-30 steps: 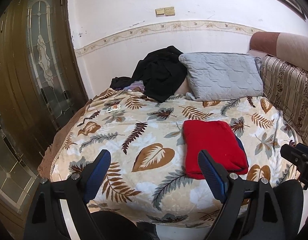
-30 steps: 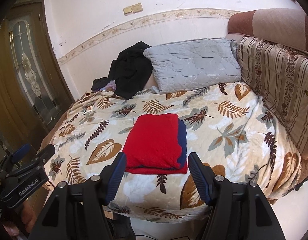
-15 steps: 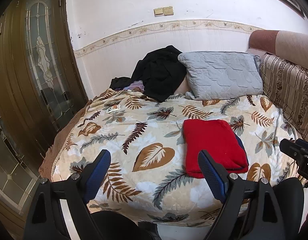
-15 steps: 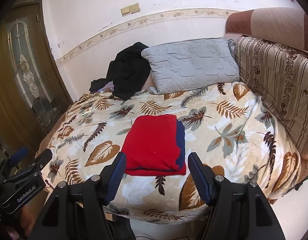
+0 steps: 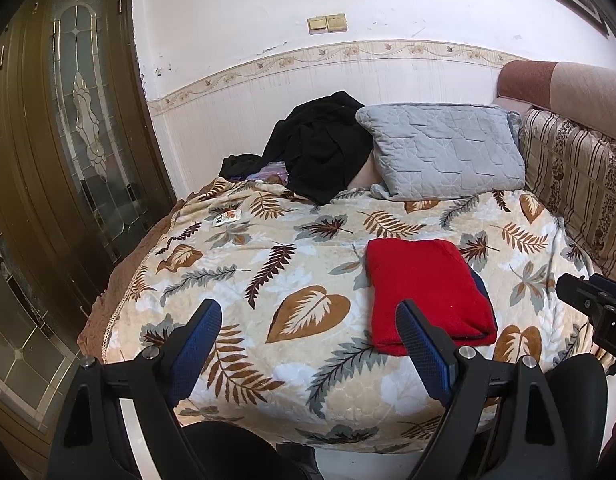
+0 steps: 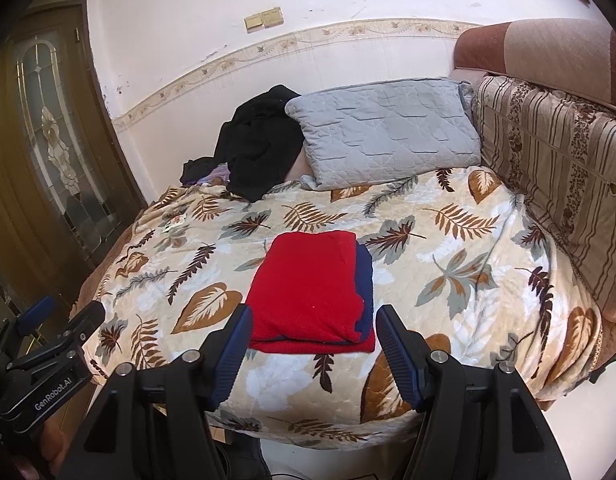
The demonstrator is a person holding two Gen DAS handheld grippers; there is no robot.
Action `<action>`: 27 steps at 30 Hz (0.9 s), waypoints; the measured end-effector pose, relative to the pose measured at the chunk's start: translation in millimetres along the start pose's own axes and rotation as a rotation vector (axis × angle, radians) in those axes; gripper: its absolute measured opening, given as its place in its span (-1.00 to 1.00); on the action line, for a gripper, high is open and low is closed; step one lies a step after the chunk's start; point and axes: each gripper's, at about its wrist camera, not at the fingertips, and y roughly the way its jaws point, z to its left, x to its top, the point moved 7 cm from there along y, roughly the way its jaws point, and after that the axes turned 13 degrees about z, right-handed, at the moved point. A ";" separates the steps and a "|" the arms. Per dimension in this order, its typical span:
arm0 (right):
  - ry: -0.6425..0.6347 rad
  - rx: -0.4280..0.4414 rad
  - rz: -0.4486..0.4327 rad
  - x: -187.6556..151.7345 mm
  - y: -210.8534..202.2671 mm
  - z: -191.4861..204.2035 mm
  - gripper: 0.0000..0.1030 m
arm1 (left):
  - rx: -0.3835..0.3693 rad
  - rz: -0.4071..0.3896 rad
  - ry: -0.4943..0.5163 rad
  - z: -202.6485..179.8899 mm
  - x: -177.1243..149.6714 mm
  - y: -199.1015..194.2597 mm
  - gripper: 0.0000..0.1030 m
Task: Fold small clothes
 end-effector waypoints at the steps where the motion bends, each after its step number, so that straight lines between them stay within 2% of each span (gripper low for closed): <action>1: 0.000 0.002 0.000 -0.2 0.1 0.1 0.32 | 0.000 0.000 0.000 -0.3 -0.1 0.1 0.73; 27: 0.006 -0.011 -0.001 -0.3 1.5 4.7 0.32 | -0.003 -0.003 -0.012 9.4 -0.5 0.3 0.73</action>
